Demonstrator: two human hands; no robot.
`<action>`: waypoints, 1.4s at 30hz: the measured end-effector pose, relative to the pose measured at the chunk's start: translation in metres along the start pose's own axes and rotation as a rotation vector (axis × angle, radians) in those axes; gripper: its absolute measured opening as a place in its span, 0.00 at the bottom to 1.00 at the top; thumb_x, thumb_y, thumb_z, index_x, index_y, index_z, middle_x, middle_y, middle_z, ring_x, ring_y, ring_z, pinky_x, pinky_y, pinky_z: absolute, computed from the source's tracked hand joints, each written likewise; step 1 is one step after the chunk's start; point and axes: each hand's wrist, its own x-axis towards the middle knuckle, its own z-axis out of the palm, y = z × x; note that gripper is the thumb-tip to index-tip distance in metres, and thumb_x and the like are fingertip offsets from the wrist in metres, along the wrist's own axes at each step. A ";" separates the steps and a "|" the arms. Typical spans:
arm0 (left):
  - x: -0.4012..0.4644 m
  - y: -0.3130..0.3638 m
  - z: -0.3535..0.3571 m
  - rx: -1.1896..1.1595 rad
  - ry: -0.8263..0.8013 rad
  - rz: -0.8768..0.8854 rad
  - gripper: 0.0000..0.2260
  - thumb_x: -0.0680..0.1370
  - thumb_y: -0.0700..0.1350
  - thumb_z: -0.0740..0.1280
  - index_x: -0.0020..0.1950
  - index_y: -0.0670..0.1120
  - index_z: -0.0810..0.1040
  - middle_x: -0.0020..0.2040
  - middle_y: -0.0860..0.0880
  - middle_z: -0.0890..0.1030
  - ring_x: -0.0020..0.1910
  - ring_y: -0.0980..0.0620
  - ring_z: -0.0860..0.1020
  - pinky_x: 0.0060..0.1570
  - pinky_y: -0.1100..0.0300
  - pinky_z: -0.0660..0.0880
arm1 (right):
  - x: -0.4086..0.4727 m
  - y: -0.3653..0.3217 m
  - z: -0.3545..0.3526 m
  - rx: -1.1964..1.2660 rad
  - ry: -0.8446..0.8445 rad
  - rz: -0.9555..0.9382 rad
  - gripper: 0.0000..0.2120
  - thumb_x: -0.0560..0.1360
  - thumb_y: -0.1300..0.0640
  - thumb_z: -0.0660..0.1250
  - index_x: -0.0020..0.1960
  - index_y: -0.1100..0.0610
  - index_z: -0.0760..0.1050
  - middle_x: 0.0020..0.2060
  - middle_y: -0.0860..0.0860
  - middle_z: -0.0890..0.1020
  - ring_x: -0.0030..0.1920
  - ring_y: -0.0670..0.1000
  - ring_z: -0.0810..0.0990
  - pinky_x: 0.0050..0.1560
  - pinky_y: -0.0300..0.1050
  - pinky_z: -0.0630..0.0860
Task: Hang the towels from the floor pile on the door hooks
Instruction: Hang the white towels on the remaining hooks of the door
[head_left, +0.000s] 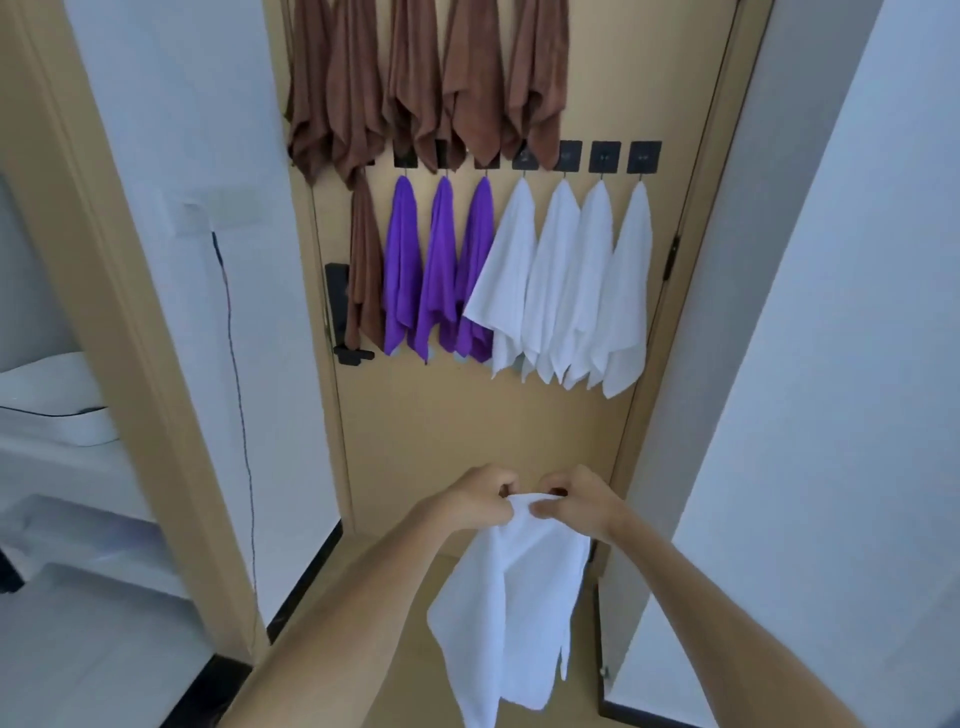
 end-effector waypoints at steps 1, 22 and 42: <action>-0.001 -0.015 -0.010 -0.005 0.009 -0.023 0.11 0.70 0.33 0.58 0.34 0.49 0.68 0.35 0.52 0.70 0.33 0.53 0.67 0.31 0.61 0.62 | 0.012 -0.010 0.010 0.011 -0.017 -0.006 0.13 0.71 0.61 0.68 0.31 0.59 0.67 0.28 0.47 0.67 0.30 0.46 0.64 0.32 0.37 0.60; 0.121 -0.190 -0.139 -0.076 0.030 -0.235 0.12 0.70 0.38 0.61 0.29 0.49 0.65 0.33 0.50 0.67 0.31 0.51 0.64 0.31 0.61 0.58 | 0.260 -0.047 0.098 0.038 -0.152 -0.054 0.13 0.74 0.60 0.64 0.32 0.51 0.72 0.30 0.46 0.70 0.30 0.44 0.66 0.31 0.34 0.62; 0.287 -0.277 -0.220 0.482 0.008 -0.148 0.11 0.79 0.49 0.57 0.42 0.46 0.75 0.44 0.49 0.76 0.52 0.47 0.69 0.58 0.53 0.61 | 0.452 -0.030 0.106 0.015 -0.062 0.045 0.10 0.76 0.59 0.63 0.36 0.53 0.74 0.33 0.46 0.73 0.34 0.45 0.69 0.33 0.32 0.64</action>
